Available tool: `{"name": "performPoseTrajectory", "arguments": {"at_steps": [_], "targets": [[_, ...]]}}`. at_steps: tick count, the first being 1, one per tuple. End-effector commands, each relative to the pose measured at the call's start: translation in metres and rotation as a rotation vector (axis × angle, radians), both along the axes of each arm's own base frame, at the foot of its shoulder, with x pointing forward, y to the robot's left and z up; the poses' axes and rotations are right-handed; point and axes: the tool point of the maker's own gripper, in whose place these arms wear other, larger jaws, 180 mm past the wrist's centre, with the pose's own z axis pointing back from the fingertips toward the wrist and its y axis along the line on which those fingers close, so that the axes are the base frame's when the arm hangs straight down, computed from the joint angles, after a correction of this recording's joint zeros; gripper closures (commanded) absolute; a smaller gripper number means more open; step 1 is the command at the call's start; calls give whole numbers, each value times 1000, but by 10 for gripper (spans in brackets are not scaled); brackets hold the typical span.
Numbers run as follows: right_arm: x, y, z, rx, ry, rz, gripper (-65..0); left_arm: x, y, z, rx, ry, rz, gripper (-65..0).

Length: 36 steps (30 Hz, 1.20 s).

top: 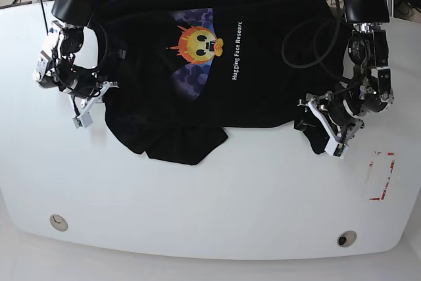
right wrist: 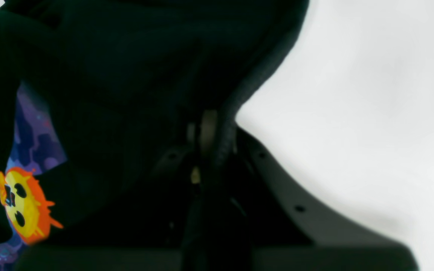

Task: Layout the t-shirt on the table in an organized manner, then fold the t-shirt properly
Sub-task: 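Move both grippers to the shirt's sides and grasp the fabric, then pull the shirt's sides apart with both grippers to widen it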

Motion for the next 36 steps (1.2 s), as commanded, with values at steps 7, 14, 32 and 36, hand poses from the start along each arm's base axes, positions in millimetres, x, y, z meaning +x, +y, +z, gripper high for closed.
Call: {"name": "performPoseTrajectory", "arguments": {"at_steps": [7,14,32,36], "targets": [[9,-6,11,-18,-33,0,-2,12,2,8,-24,-33,8,-389],[9,-6,11,-18,-33,0,-3,6,-14,-1,0,-2,-57,-389],[10,-6,12,-18,-36,0,-3,-10,-25,-40,-2,117,-89,-385],[10,-6,12,-18,-36,0,-3,-10,-23,-40,1,119,-87,-375]]}}
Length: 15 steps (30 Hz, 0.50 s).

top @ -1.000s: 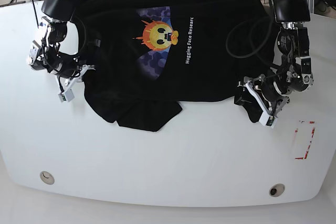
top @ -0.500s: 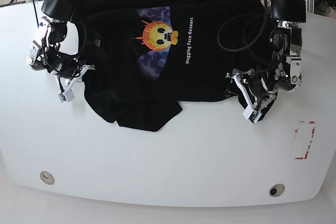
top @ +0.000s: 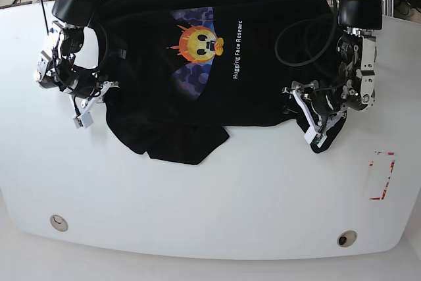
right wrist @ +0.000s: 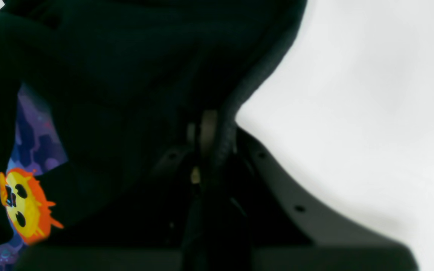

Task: Layout the t-shirt on the table in an organized manner, then fold the t-shirt properly
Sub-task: 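Pull the shirt's sides apart with both grippers to widen it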

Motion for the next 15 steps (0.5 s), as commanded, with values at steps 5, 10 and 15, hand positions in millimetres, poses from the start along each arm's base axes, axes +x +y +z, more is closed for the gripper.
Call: {"name": "performPoseTrajectory", "arguments": {"at_steps": [5,10,15], "targets": [[10,-7,11,-20,-35,0,-3,11,8,13,9,-41,18,-211],[11,-7,12,-20,-37,0,-3,12,17,10,41,-33,62,-10],[11,-8,12,-22,-37,-1,-3,17,16,24,43,-76,57,0]]}}
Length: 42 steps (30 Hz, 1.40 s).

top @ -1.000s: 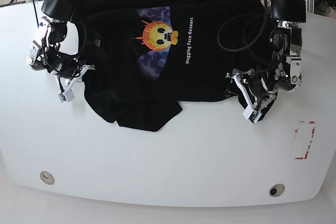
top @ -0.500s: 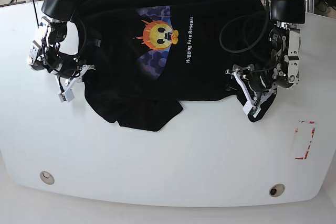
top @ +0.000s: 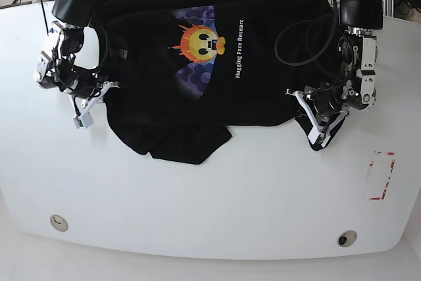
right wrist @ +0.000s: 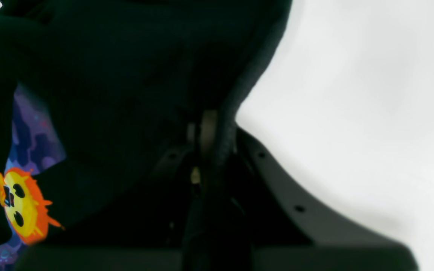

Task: Layout the t-shirt on the table in an organized manner, then fold the t-shirt properly
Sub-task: 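Pull the shirt's sides apart with both grippers to widen it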

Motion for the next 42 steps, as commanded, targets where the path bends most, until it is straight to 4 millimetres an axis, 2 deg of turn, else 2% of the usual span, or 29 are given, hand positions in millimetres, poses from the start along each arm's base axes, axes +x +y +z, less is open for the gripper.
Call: {"name": "performPoseTrajectory", "arguments": {"at_steps": [1,3,9,14,18,23,26,34,42], "targets": [[10,-8,12,-21,-37,-2,-3,17,4,33,13,-109,-11,0],[10,-9,12,-24,-37,-2,-3,17,7,46,33,-149,-27,0],[11,-10,13,-25,-38,-2,-2,11,13,70,58,-206,-28,0],[11,-10,13,-27,-38,-2,-2,7,48,87,124,-206,19,0],[14,-11,15,-28,-45,-2,-2,1,64,97,150,-226,36,0],[16,-11,17,-28,-50,-2,-2,-13,90,101,183,-231,82,0],[16,-10,17,-27,-51,-2,-2,-20,97,97,192,-215,96,0],[17,-8,18,-24,-54,0,-2,-35,99,83,198,-170,92,0],[23,-7,21,-24,-67,1,0,-34,94,92,204,-198,80,0]]}}
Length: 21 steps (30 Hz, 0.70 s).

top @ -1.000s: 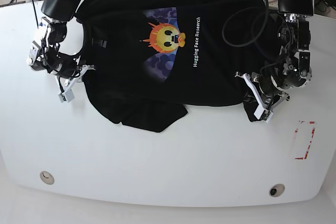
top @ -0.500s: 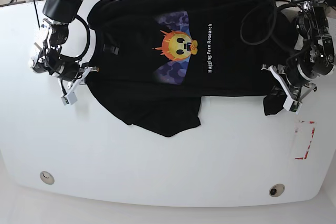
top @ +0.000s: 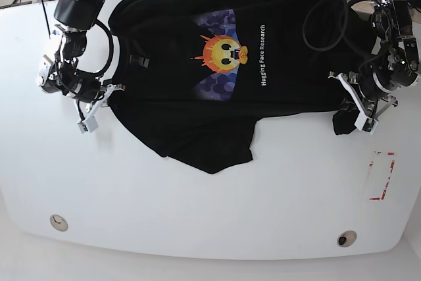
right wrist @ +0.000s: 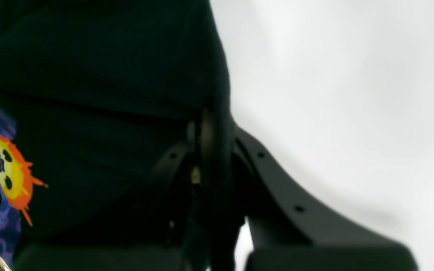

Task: Layout the t-shirt on the table in an organized manner, then fold the t-shirt properly
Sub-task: 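Pull the shirt's sides apart with both grippers to widen it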

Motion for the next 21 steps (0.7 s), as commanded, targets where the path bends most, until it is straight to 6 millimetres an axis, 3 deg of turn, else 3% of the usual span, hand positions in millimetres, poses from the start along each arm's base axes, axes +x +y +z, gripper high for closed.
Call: {"name": "performPoseTrajectory", "arguments": {"at_steps": [1,4,9,14,21], "targets": [[14,-17,16,-40,-49,-22,0,9,11,17,45,-56,19,0],[17,-24,17,-65,-62,-32,0,9,18,20,51,-62,34,0],[25,-50,25,-165,-76,-44,0,8,43,32,60,-94,108,0],[26,-64,28,-206,-77,-51,0,1,58,35,115,-92,72,0],[26,-75,33,-230,-83,-56,0,-2,67,38,163,-85,34,0]]}}
